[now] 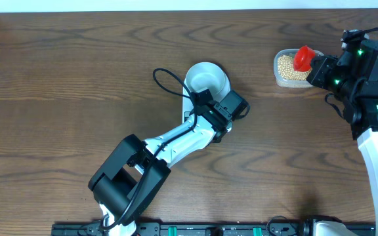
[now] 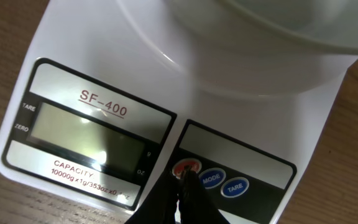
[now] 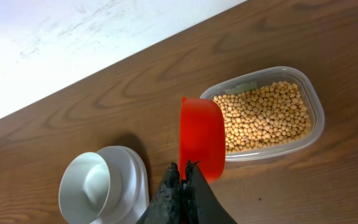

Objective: Scoop item into bowl and weigh 50g on scale

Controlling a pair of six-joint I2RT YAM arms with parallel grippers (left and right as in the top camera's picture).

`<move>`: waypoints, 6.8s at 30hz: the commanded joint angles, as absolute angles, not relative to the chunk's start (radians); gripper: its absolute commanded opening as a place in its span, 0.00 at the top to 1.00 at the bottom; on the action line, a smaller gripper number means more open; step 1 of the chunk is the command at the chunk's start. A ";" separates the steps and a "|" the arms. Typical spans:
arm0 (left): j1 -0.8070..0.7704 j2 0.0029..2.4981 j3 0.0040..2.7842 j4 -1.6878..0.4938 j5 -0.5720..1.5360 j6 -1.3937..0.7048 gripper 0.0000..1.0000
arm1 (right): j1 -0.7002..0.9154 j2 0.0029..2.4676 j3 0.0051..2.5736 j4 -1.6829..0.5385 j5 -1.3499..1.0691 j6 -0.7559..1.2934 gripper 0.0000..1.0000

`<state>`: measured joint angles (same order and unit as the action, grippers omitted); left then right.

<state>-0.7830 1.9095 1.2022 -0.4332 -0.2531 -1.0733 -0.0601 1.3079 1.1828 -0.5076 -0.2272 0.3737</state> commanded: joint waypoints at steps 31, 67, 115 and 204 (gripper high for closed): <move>-0.785 1.942 1.198 -0.413 -0.299 -1.068 0.93 | -0.067 1.296 1.209 -0.509 -0.208 0.358 0.99; -0.785 1.956 1.196 -0.403 -0.300 -1.068 0.93 | -0.067 1.296 1.209 -0.509 -0.208 0.358 0.99; -0.785 1.994 1.196 -0.437 -0.288 -1.067 0.93 | -0.067 1.296 1.209 -0.509 -0.208 0.358 0.99; -0.820 1.942 1.195 -0.409 -0.391 -1.024 0.93 | -0.066 1.296 1.209 -0.507 -0.162 0.370 0.99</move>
<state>-0.8238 1.9522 1.2057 -0.4007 -0.3550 -1.0058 -0.0601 1.3079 1.1828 -0.5079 -0.1780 0.3737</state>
